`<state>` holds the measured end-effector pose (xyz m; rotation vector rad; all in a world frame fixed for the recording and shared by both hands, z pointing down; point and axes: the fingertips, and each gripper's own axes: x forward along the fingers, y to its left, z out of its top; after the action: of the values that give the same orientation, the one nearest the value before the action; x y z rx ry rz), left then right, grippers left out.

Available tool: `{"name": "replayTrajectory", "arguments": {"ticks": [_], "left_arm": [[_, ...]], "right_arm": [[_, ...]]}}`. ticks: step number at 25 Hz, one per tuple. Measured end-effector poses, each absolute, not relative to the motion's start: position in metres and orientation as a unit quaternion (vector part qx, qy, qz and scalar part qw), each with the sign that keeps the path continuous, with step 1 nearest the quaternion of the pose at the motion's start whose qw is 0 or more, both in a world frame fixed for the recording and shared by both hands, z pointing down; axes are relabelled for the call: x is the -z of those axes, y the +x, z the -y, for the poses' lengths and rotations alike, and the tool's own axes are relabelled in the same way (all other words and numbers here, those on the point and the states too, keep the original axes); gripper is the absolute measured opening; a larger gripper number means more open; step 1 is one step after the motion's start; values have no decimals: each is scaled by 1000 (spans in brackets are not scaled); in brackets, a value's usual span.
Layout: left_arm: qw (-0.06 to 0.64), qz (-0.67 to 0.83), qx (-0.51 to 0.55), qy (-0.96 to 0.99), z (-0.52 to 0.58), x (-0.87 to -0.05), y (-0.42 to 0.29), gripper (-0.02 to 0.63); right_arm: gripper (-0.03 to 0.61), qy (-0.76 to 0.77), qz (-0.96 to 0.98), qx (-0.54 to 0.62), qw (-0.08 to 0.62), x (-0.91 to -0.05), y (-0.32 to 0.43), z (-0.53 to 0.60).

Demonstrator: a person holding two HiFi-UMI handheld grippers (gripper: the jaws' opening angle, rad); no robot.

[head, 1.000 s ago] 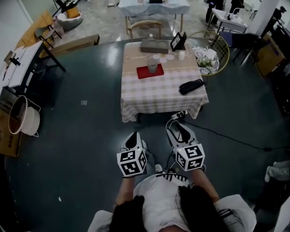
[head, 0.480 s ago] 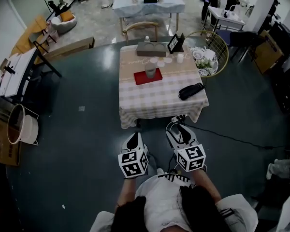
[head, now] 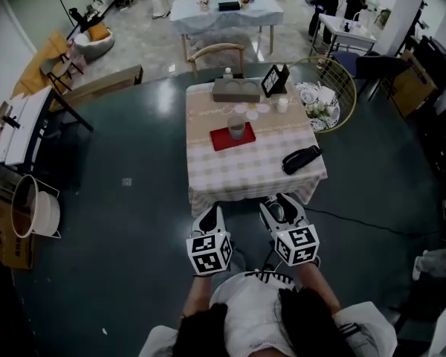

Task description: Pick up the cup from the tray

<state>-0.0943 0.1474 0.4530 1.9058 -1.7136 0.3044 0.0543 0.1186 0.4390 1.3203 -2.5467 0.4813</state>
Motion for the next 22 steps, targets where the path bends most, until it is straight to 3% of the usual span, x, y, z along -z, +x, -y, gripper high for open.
{"name": "replayTrajectory", "arguments": {"ticks": [22], "left_arm": [[261, 615, -124, 734, -45, -448, -168, 8]], "right_arm": [[227, 488, 851, -163, 101, -432, -15, -22]]}}
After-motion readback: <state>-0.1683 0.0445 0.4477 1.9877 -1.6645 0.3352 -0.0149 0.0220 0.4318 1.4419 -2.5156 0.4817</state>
